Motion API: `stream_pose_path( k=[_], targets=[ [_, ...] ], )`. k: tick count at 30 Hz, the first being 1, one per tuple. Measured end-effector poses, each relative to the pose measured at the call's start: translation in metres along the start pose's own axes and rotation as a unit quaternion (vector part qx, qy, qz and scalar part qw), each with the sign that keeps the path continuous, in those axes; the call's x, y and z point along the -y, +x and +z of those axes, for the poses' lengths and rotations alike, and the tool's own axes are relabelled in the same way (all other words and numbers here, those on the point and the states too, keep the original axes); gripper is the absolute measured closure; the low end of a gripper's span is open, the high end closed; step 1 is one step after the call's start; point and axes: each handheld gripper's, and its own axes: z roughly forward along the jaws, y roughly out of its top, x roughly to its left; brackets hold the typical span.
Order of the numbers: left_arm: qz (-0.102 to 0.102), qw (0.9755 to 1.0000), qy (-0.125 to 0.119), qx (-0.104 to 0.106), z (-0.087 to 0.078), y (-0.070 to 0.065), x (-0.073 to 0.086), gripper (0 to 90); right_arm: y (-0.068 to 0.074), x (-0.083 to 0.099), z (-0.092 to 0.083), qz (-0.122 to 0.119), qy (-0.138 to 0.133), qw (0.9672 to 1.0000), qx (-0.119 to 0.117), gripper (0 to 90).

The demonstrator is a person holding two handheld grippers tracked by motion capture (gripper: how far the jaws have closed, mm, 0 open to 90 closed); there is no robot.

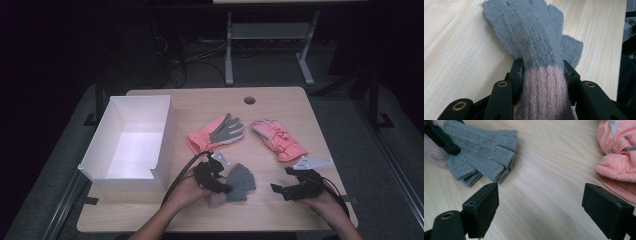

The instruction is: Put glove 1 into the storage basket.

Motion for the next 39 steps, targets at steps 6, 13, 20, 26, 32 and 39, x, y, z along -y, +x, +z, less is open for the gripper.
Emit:
stream_pose_path(
  k=[6,13,20,26,32,39],
  targets=[
    [-0.007,0.9998,-0.018,0.008,-0.014,-0.003,-0.008,61.5,0.000,0.001,0.000,0.006,0.001,1.0000,0.001,13.7],
    [-0.015,0.9994,-0.030,0.000,-0.037,-0.002,-0.017,61.4,0.000,0.001,0.000,0.003,-0.003,1.0000,0.002,13.7],
    [-0.025,0.9987,-0.044,-0.005,-0.062,0.001,-0.024,61.3,0.000,0.001,0.000,0.001,-0.004,1.0000,0.002,13.7],
    [-0.033,0.9979,-0.054,-0.017,-0.084,0.003,-0.028,61.3,0.000,0.001,0.000,0.002,-0.005,1.0000,0.003,13.7],
    [-0.037,0.9970,-0.063,-0.027,-0.108,0.007,-0.030,61.2,-0.001,0.001,0.000,0.003,-0.003,1.0000,0.005,13.7],
    [-0.051,0.9942,-0.083,-0.047,-0.138,0.016,-0.028,61.1,-0.001,0.002,-0.001,0.006,-0.002,1.0000,0.006,13.7]
  ],
)
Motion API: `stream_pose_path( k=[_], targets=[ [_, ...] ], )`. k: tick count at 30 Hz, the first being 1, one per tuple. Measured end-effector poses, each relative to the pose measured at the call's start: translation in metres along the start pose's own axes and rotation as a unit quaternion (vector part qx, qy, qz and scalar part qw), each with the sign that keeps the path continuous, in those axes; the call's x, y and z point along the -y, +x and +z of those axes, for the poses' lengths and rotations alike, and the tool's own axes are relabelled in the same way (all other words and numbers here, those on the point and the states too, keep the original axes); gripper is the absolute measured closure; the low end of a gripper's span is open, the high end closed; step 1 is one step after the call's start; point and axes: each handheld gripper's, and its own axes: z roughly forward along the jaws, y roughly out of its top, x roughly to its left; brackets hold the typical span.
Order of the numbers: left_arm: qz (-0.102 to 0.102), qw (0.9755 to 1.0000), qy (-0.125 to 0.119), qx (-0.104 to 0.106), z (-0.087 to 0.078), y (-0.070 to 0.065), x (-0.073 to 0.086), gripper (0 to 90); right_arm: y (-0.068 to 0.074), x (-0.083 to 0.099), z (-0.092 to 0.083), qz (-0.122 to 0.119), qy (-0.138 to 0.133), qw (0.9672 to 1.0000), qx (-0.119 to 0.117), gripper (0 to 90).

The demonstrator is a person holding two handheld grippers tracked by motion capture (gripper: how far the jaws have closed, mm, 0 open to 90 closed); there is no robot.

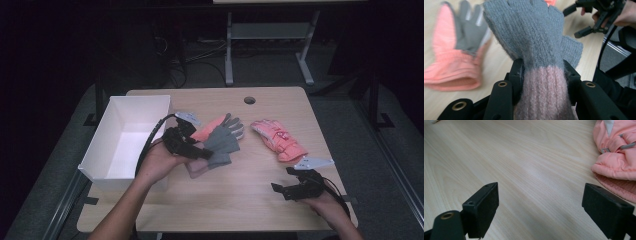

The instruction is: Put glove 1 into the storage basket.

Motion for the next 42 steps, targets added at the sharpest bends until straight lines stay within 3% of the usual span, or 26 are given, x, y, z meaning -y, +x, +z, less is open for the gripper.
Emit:
stream_pose_path(
  k=[6,14,25,32,41,42],
  targets=[
    [-0.012,0.9995,-0.016,-0.022,-0.026,0.014,0.001,61.2,0.000,0.000,0.002,0.002,0.000,1.0000,-0.004,13.7],
    [-0.039,0.9969,-0.039,-0.057,-0.059,0.036,0.012,61.2,0.000,0.001,0.002,0.001,0.003,1.0000,-0.001,13.7],
    [-0.078,0.9900,-0.056,-0.104,-0.088,0.066,0.036,61.2,0.000,0.001,0.003,0.002,0.003,1.0000,-0.001,13.7],
    [-0.116,0.9811,-0.068,-0.139,-0.098,0.088,0.057,61.2,0.000,0.001,0.004,0.002,0.003,1.0000,0.000,13.7],
    [-0.167,0.9667,-0.064,-0.183,-0.098,0.120,0.085,61.2,0.000,0.002,0.003,0.000,0.005,1.0000,0.000,13.7],
    [-0.173,0.9642,-0.060,-0.191,-0.096,0.124,0.089,61.2,0.000,0.002,0.003,0.001,0.005,1.0000,0.000,13.7]
  ],
)
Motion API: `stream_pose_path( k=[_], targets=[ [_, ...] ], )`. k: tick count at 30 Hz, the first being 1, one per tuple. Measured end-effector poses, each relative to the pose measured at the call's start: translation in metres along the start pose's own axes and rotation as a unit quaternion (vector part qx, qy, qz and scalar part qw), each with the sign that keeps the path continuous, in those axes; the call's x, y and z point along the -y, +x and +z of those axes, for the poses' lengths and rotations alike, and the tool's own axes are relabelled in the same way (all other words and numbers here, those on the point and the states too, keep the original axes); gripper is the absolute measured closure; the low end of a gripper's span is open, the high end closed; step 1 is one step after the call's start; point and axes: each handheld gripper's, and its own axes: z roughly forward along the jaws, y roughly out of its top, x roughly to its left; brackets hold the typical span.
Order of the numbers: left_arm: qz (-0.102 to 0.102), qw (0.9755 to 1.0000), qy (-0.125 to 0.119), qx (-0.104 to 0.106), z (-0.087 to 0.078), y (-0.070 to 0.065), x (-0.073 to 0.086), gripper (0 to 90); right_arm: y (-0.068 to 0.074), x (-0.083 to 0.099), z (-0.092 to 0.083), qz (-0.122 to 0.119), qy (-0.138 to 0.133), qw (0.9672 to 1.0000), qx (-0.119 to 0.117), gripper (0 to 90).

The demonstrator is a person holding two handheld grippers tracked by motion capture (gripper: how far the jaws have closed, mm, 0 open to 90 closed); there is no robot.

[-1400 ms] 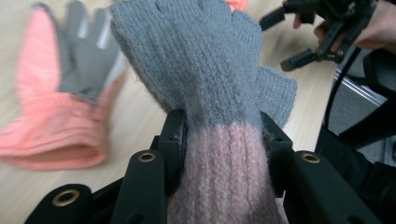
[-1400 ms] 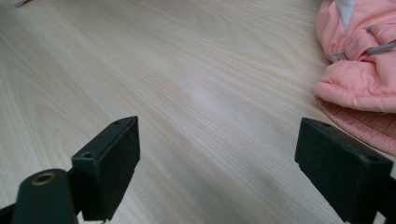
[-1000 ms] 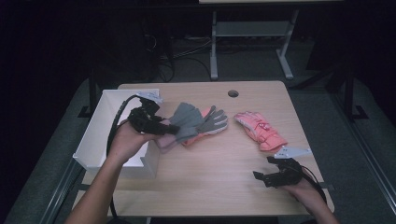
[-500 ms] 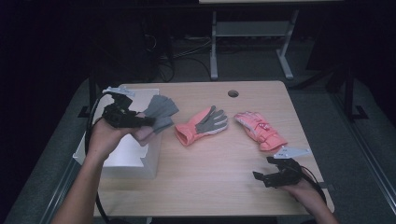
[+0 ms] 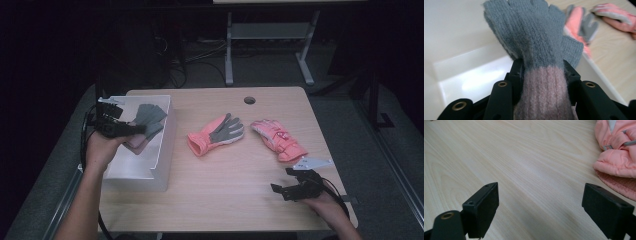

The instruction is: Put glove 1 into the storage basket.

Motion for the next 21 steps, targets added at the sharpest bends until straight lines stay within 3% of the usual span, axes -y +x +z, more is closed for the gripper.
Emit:
stream_pose_path(
  k=[4,11,21],
  targets=[
    [-0.012,0.9993,0.014,-0.033,0.009,0.015,0.008,61.2,0.000,0.000,0.000,0.000,0.001,1.0000,-0.001,13.7],
    [-0.037,0.9969,0.036,-0.060,0.029,0.035,0.025,61.1,0.000,0.001,0.000,-0.001,0.001,1.0000,0.000,13.7],
    [-0.029,0.9932,0.074,-0.085,0.051,0.041,0.037,60.7,-0.001,0.001,0.000,0.003,0.002,1.0000,-0.001,13.7]
  ],
)
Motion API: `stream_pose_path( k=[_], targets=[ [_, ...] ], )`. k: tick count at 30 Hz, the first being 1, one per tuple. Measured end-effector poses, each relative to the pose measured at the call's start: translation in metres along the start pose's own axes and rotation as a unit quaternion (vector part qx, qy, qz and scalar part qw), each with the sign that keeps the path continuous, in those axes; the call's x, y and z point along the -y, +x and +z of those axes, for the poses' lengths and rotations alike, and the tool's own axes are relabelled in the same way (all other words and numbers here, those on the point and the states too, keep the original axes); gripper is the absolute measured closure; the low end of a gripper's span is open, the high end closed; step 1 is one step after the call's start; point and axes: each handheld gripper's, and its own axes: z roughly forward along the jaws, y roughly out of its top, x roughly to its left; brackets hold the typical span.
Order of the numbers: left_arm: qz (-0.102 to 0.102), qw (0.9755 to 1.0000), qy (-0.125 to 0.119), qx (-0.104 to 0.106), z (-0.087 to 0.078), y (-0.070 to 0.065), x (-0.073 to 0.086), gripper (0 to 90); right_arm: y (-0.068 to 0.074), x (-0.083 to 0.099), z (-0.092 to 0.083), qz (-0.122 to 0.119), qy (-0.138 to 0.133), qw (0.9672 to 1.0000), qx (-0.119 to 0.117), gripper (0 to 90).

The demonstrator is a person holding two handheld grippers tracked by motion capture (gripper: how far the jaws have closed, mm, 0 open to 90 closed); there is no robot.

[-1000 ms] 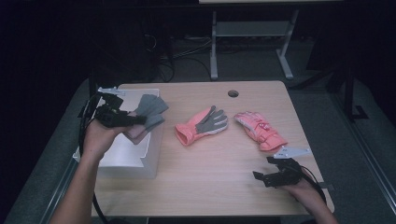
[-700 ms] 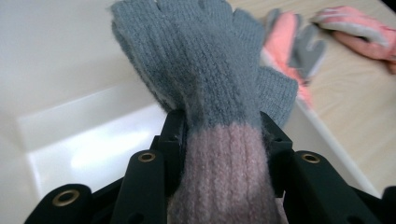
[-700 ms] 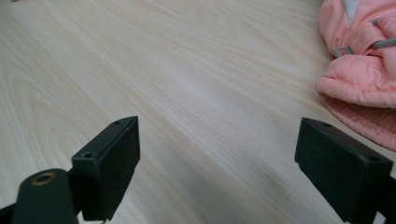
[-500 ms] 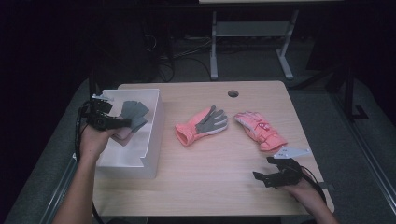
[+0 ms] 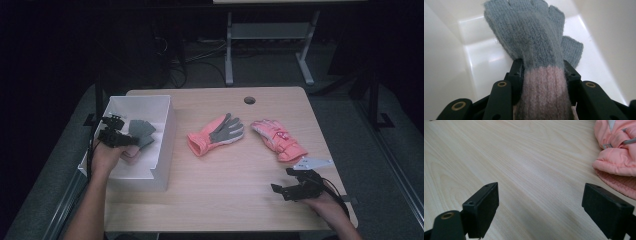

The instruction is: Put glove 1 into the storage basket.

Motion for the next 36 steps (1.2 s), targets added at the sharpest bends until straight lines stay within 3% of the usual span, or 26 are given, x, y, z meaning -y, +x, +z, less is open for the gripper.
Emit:
stream_pose_path(
  k=[10,16,26,32,36],
  targets=[
    [0.009,0.9989,0.043,-0.018,0.020,0.000,0.008,58.1,0.000,0.000,0.000,0.000,0.001,1.0000,0.001,13.7],
    [0.009,0.9975,0.059,-0.039,0.026,-0.003,0.007,45.7,0.000,0.000,0.000,0.000,0.000,1.0000,0.000,13.8],
    [-0.010,0.9971,0.044,-0.061,0.021,-0.011,0.002,15.1,-0.001,0.001,0.000,0.000,-0.002,1.0000,-0.001,13.7],
    [0.005,0.9987,0.023,-0.044,-0.001,-0.013,-0.008,15.0,0.000,0.000,0.000,-0.001,-0.001,1.0000,-0.001,13.7],
    [0.011,0.9997,0.005,-0.022,-0.019,-0.014,-0.014,14.3,0.000,0.000,0.000,-0.002,-0.001,1.0000,-0.001,13.7]
  ],
)
